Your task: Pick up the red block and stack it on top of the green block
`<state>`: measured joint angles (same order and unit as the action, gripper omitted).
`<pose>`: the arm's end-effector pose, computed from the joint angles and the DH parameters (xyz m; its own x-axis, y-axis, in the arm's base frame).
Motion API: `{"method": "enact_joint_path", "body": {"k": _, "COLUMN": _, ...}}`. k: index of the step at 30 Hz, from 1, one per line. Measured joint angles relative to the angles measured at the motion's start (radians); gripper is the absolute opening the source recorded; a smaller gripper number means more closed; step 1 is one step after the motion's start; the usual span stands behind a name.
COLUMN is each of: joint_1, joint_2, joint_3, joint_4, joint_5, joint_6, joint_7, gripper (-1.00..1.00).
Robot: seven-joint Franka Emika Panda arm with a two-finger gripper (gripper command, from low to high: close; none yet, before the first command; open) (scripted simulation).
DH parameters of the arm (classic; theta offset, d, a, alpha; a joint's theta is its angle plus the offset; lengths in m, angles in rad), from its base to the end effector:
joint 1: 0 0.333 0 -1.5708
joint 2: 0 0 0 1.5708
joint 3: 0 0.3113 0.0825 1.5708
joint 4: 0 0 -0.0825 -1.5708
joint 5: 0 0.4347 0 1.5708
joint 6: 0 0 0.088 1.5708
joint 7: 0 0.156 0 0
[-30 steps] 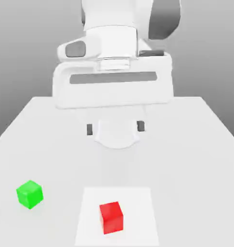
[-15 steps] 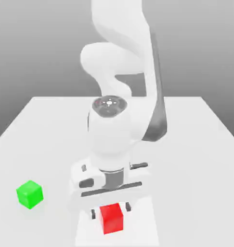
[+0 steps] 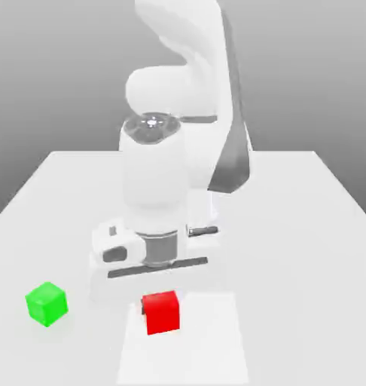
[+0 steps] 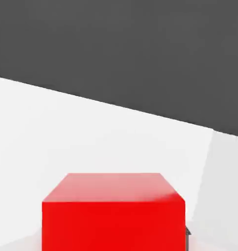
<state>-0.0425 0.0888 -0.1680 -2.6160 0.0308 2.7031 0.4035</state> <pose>0.4457 -0.0986 0.1212 0.8014 -0.5982 0.0005 -0.5982 -0.8014 0.0017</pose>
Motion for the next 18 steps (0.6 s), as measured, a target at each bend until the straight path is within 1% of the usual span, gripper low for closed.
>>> {"method": "enact_joint_path", "body": {"k": 9, "joint_1": -0.273, "joint_2": -0.092, "joint_3": -0.134, "joint_4": -0.030, "joint_5": -0.033, "joint_6": -0.061, "joint_7": -0.099, "gripper": -1.00}}
{"method": "enact_joint_path", "body": {"k": 11, "joint_1": -0.344, "joint_2": -0.059, "joint_3": -0.123, "joint_4": -0.031, "joint_5": -0.009, "joint_6": -0.029, "joint_7": -0.128, "gripper": -1.00}}
{"method": "enact_joint_path", "body": {"k": 12, "joint_1": -0.325, "joint_2": -0.029, "joint_3": -0.105, "joint_4": -0.030, "joint_5": 0.010, "joint_6": -0.001, "joint_7": -0.144, "gripper": -1.00}}
{"method": "enact_joint_path", "body": {"k": 15, "joint_1": -0.347, "joint_2": 0.073, "joint_3": -0.058, "joint_4": -0.025, "joint_5": 0.079, "joint_6": 0.093, "joint_7": -0.195, "gripper": -1.00}}
{"method": "enact_joint_path", "body": {"k": 16, "joint_1": -0.348, "joint_2": 0.095, "joint_3": -0.053, "joint_4": -0.024, "joint_5": 0.096, "joint_6": 0.113, "joint_7": -0.207, "gripper": 1.00}}
{"method": "enact_joint_path", "body": {"k": 18, "joint_1": -0.348, "joint_2": 0.095, "joint_3": -0.053, "joint_4": -0.024, "joint_5": 0.096, "joint_6": 0.113, "joint_7": -0.207, "gripper": 1.00}}
